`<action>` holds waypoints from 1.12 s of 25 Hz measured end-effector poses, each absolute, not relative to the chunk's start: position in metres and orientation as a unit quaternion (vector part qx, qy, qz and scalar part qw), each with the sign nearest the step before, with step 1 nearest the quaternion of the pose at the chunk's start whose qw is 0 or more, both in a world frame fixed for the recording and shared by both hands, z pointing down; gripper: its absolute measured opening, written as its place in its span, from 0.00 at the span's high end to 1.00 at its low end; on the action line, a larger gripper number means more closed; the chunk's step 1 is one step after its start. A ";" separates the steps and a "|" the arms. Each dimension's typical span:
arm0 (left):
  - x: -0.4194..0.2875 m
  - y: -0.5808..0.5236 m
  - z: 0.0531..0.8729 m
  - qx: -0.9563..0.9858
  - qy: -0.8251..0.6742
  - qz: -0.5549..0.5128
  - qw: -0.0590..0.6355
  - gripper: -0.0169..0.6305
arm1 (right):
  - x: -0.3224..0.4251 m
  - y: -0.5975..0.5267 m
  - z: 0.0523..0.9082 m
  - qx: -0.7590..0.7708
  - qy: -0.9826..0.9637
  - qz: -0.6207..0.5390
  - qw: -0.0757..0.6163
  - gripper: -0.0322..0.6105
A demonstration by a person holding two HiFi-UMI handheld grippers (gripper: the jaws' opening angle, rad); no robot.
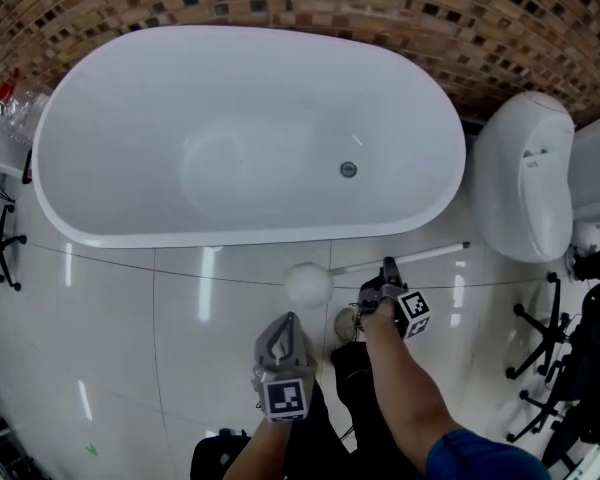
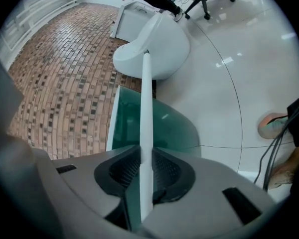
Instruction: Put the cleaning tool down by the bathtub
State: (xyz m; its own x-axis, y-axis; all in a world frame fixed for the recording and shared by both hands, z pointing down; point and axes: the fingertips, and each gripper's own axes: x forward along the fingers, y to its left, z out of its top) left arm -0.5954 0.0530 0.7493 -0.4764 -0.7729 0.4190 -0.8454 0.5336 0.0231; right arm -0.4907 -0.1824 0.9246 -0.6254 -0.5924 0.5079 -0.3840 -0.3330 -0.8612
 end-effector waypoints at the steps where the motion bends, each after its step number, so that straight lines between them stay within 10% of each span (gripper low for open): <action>1: -0.596 0.050 0.763 0.474 -0.854 0.095 0.192 0.97 | -0.494 -0.185 0.940 -0.424 0.571 -0.698 0.077 0.81; 22: -0.579 0.029 0.965 0.489 -0.838 0.088 0.226 0.97 | -0.538 -0.194 1.204 -0.412 0.541 -0.733 0.027 0.79; 28: -0.586 0.028 0.963 0.490 -0.837 0.086 0.229 0.97 | -0.549 -0.186 1.224 -0.403 0.537 -0.741 -0.028 0.65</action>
State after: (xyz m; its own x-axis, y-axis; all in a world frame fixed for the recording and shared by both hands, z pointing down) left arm -0.5857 0.0284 0.9629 -0.4151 -0.7808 0.4669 -0.8594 0.5049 0.0803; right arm -0.5490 -0.1862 1.2244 -0.6742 -0.3909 0.6267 -0.4745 -0.4211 -0.7730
